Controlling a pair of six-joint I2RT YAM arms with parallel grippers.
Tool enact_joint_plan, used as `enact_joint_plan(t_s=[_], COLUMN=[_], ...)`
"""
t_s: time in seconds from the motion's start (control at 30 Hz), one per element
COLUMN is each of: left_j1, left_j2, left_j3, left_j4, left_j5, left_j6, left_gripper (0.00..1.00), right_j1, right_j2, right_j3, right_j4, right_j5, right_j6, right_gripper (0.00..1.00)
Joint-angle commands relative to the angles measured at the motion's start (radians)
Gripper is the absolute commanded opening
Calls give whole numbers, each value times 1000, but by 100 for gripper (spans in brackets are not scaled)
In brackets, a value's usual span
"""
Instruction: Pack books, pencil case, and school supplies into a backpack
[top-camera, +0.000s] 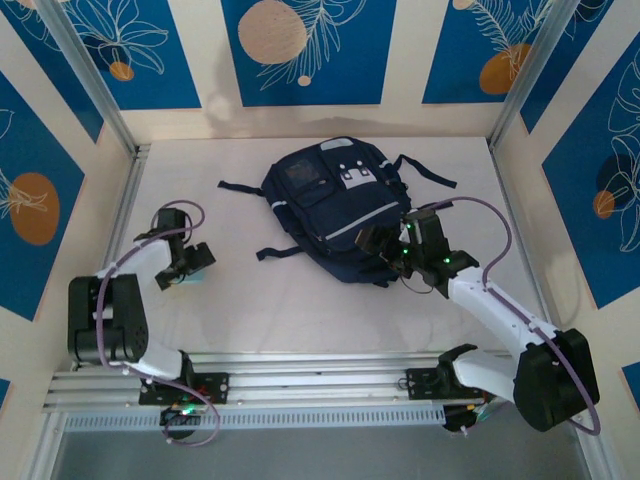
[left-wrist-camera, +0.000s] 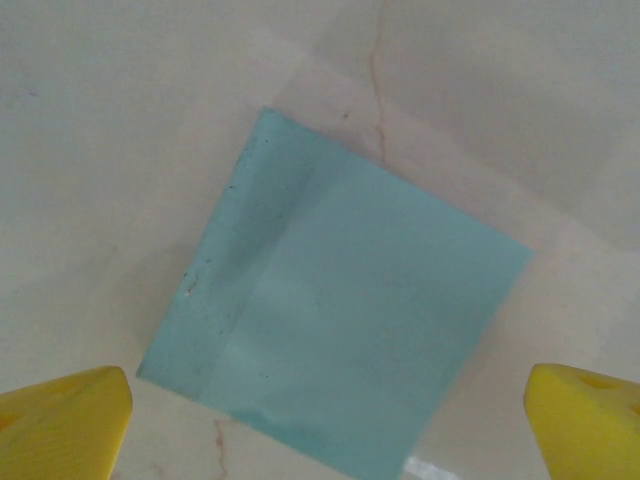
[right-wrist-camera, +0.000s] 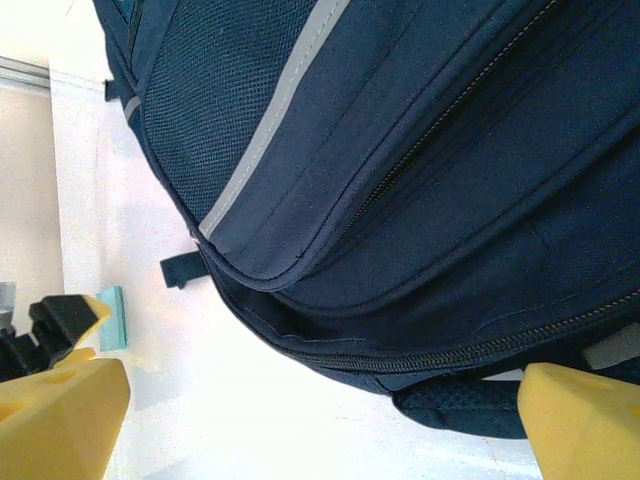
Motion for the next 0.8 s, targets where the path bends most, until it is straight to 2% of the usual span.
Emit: enact_joint_plan(t_s=[0.0, 0.07, 0.27, 0.53, 0.67, 0.77], left_j1=[11, 12, 7, -113, -137, -156], left_j2=[70, 100, 165, 146, 116, 95], left_j3=[59, 76, 75, 75, 91, 124], left_j4=[1, -4, -9, -68, -83, -124], left_j5=[35, 25, 88, 96, 159, 150], left_j6=[73, 98, 122, 98, 67, 82], left_gripper=[100, 100, 100, 100, 100, 100], right_j1=[14, 18, 23, 29, 36, 46], right_j2=[4, 4, 3, 17, 37, 47], right_j3=[0, 1, 3, 1, 14, 19], right_j4=[21, 18, 18, 36, 36, 36], right_j5=[18, 26, 41, 52, 49, 55], right_j6=[12, 13, 21, 38, 44, 45], right_gripper=[100, 100, 100, 100, 100, 100])
